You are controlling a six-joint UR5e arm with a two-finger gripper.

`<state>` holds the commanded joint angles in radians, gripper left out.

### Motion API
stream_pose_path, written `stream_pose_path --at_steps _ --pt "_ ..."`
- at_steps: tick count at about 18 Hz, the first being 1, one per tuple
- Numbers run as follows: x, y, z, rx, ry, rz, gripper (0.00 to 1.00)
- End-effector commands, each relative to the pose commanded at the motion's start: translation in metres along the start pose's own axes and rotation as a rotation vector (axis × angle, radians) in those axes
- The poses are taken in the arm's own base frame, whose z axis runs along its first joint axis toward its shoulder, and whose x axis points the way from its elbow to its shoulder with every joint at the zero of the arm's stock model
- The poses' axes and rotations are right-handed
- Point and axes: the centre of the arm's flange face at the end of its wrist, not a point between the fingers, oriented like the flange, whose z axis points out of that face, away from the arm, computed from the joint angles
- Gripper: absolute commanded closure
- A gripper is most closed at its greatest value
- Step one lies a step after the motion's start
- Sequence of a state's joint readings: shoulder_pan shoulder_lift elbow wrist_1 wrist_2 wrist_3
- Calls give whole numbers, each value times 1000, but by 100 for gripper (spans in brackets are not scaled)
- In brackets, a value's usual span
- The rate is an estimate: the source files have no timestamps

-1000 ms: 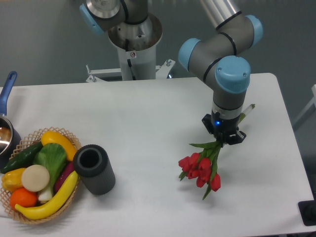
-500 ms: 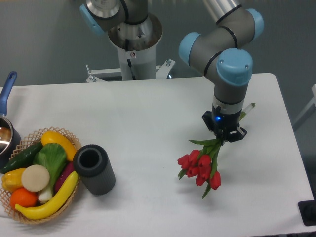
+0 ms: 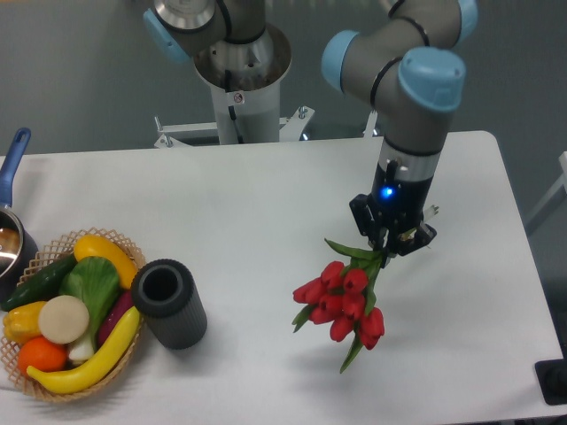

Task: Insert the flowers into the vase
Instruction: 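Lift the tulips and swing them over toward the black vase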

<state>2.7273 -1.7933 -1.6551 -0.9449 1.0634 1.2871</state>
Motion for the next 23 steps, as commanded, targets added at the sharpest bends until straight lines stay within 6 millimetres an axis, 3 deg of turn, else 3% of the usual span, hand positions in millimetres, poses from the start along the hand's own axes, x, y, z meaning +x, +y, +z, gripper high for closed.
stream_pose_path --at_steps 5,14,18,23 --pt "1 -9 -23 125 -1 -50 99" --pt "12 -25 -23 462 115 -165 97" --pt "18 -40 -31 639 203 -196 96" --pt "37 -67 -28 693 267 -177 96"
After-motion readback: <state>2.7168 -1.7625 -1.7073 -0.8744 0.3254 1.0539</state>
